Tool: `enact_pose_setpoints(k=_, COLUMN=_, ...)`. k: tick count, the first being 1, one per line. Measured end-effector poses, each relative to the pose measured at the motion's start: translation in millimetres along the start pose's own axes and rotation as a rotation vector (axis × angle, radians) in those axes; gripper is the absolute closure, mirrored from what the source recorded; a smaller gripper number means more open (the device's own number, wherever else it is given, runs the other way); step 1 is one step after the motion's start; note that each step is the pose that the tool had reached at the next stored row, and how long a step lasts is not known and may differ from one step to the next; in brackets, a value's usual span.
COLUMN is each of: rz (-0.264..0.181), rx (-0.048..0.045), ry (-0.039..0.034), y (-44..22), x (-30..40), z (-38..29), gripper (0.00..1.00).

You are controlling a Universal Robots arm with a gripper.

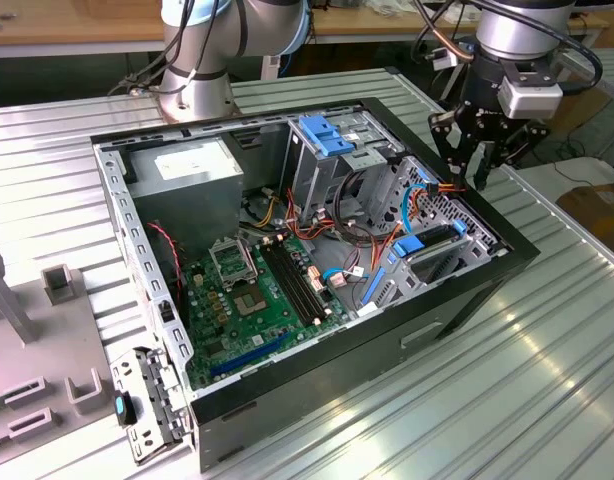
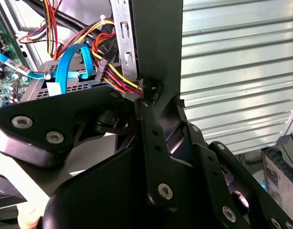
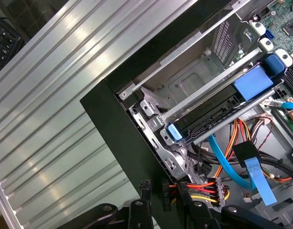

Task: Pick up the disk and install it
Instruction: 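Insert the first disk wire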

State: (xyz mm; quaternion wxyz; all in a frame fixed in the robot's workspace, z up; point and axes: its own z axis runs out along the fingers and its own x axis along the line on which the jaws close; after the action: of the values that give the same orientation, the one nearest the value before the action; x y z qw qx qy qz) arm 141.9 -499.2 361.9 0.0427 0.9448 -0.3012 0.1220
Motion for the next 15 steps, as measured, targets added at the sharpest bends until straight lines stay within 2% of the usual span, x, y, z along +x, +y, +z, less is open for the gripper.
enact_pose_setpoints(k=2, rz=0.000, rx=0.0001, ry=0.0000, y=0.0, x=0.0, z=0.1, gripper=0.65)
enact_pose_setpoints(k=4, rz=0.000, rx=0.0000, ry=0.0000, y=0.0, x=-0.1, z=0.3, gripper=0.81)
enact_pose_setpoints(k=12, rz=0.000, rx=0.0002, ry=-0.0001, y=0.0, x=-0.1, z=0.4, gripper=0.84)
enact_pose_setpoints(k=14, rz=0.000, rx=-0.0001, ry=0.0000, y=0.0, x=1.1, z=-4.3, gripper=0.84)
enact_pose_setpoints(k=15, rz=0.009, rx=-0.0018, ry=-0.0004, y=0.0, x=1.0, z=-4.3, gripper=0.84)
